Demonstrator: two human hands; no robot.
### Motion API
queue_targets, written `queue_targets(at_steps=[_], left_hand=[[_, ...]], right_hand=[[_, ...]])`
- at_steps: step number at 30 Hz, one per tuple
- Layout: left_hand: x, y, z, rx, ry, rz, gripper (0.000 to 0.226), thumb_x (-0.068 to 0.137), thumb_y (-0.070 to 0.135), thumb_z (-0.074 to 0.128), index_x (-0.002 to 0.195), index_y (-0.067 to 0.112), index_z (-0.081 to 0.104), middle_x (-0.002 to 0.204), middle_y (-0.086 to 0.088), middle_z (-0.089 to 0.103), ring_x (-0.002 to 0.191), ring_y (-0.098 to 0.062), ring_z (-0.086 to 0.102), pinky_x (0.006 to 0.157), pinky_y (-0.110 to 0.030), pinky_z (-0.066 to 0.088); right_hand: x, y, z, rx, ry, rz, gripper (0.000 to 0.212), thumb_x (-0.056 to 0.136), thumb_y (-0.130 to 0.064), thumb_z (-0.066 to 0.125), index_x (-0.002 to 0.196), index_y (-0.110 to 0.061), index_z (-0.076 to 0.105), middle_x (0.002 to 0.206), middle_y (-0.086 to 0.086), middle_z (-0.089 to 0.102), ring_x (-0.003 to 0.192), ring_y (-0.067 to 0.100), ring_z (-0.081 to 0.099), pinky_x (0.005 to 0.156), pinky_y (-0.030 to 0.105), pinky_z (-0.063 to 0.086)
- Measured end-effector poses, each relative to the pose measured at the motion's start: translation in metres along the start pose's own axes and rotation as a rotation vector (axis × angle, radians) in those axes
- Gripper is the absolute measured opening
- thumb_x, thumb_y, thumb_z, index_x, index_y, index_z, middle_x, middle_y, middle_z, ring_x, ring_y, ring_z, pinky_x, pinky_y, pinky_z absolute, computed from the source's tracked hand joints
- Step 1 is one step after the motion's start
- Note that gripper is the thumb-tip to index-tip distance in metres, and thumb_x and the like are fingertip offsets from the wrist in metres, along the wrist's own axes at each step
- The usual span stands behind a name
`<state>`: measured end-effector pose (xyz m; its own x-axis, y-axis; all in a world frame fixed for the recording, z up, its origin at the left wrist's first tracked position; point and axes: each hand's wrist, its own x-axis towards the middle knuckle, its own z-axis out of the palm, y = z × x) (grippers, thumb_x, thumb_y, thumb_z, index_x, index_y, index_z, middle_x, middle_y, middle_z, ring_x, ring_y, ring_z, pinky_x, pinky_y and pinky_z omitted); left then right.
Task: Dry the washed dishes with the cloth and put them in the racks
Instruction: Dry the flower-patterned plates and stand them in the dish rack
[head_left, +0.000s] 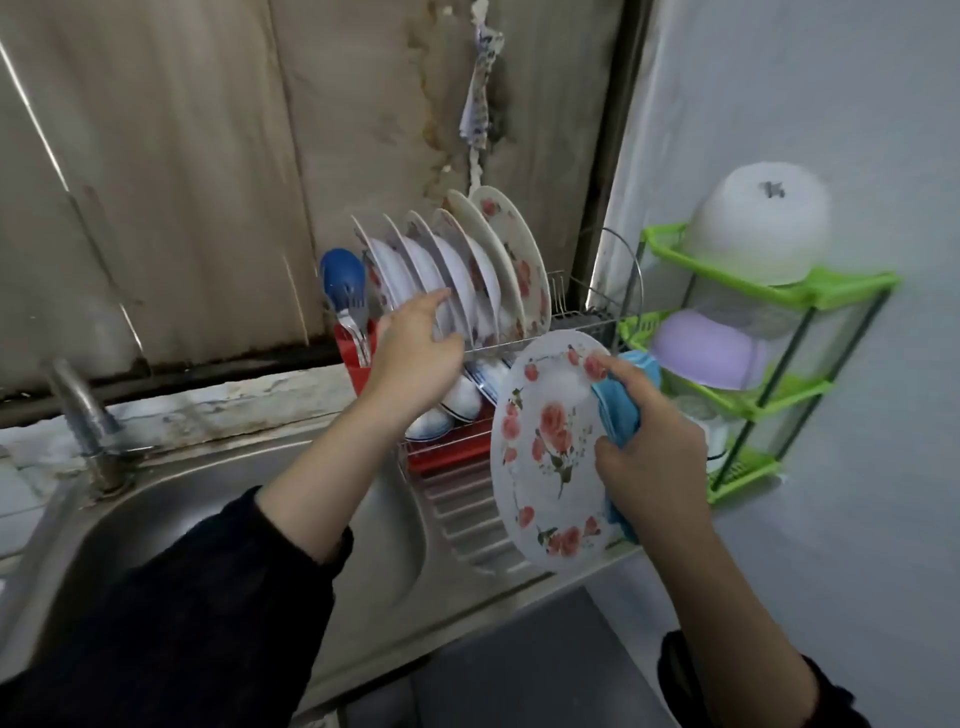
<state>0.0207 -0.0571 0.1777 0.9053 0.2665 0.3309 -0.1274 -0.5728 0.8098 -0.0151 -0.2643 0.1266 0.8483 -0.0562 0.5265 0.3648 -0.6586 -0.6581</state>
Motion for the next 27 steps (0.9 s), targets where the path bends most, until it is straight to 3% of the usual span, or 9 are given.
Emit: queue_targets(at_steps=[1,3,10,13,15,18,21,27], left_hand=[[0.008,0.006,0.008,0.076,-0.024,0.050,0.059,0.091,0.012,0.050,0.147,0.023,0.038,0.152,-0.007,0.037,0.140,-0.033,0.032,0.117,-0.048,0.027],[0.022,0.018,0.023,0.196,-0.048,0.152,0.063,0.092,0.012,0.050,0.151,0.021,0.031,0.160,-0.004,0.021,0.148,-0.022,0.010,0.120,-0.041,0.010],[0.081,0.042,0.069,0.540,-0.058,0.443,0.068,0.093,0.010,0.044,0.155,0.024,0.018,0.164,0.000,-0.002,0.150,-0.021,-0.010,0.118,-0.044,-0.008],[0.107,0.041,0.087,0.685,-0.038,0.491,0.065,0.096,0.017,0.044,0.155,0.024,0.018,0.164,-0.001,-0.003,0.150,-0.023,-0.010,0.117,-0.047,-0.010],[0.122,0.037,0.093,0.748,-0.044,0.476,0.063,0.096,0.023,0.043,0.155,0.023,0.018,0.164,-0.002,0.000,0.150,-0.024,-0.008,0.119,-0.050,-0.010],[0.133,0.031,0.096,0.778,-0.033,0.458,0.059,0.095,0.026,0.043,0.152,0.019,0.027,0.162,-0.004,0.016,0.149,-0.027,0.006,0.119,-0.054,-0.007],[0.138,0.022,0.095,0.802,0.036,0.533,0.052,0.094,0.023,0.044,0.145,0.015,0.041,0.154,-0.004,0.033,0.143,-0.029,0.019,0.118,-0.056,-0.001],[0.149,0.002,0.094,0.878,0.113,0.669,0.047,0.092,0.027,0.041,0.135,0.015,0.056,0.143,-0.007,0.050,0.135,-0.035,0.037,0.115,-0.059,0.003]], right_hand=[[0.004,0.002,-0.004,-0.015,0.032,-0.007,0.069,0.078,-0.003,0.067,0.136,-0.039,0.052,0.099,0.010,0.063,0.078,0.023,0.057,0.070,0.033,0.048],[0.014,0.005,-0.011,-0.058,0.100,-0.032,0.063,0.083,-0.011,0.068,0.138,-0.037,0.051,0.097,0.010,0.060,0.080,0.024,0.056,0.070,0.029,0.043],[0.067,0.002,-0.028,-0.163,0.212,-0.113,0.055,0.091,-0.015,0.063,0.140,-0.037,0.049,0.095,0.006,0.048,0.075,0.022,0.046,0.065,0.025,0.027],[0.091,-0.002,-0.027,-0.161,0.235,-0.185,0.052,0.093,-0.025,0.065,0.140,-0.038,0.049,0.095,0.004,0.046,0.072,0.025,0.052,0.065,0.030,0.039],[0.107,-0.003,-0.025,-0.159,0.245,-0.211,0.059,0.090,-0.017,0.067,0.141,-0.039,0.048,0.097,0.005,0.048,0.075,0.026,0.055,0.065,0.031,0.044],[0.132,-0.002,-0.020,-0.180,0.309,-0.274,0.069,0.082,-0.004,0.068,0.140,-0.038,0.049,0.094,0.004,0.049,0.070,0.026,0.055,0.062,0.031,0.044],[0.157,0.000,-0.011,-0.163,0.331,-0.328,0.071,0.080,-0.002,0.068,0.139,-0.036,0.051,0.097,0.010,0.054,0.070,0.031,0.057,0.064,0.042,0.053],[0.200,0.011,0.009,-0.159,0.339,-0.417,0.073,0.075,0.002,0.069,0.138,-0.030,0.054,0.097,0.015,0.056,0.068,0.030,0.057,0.062,0.042,0.055]])
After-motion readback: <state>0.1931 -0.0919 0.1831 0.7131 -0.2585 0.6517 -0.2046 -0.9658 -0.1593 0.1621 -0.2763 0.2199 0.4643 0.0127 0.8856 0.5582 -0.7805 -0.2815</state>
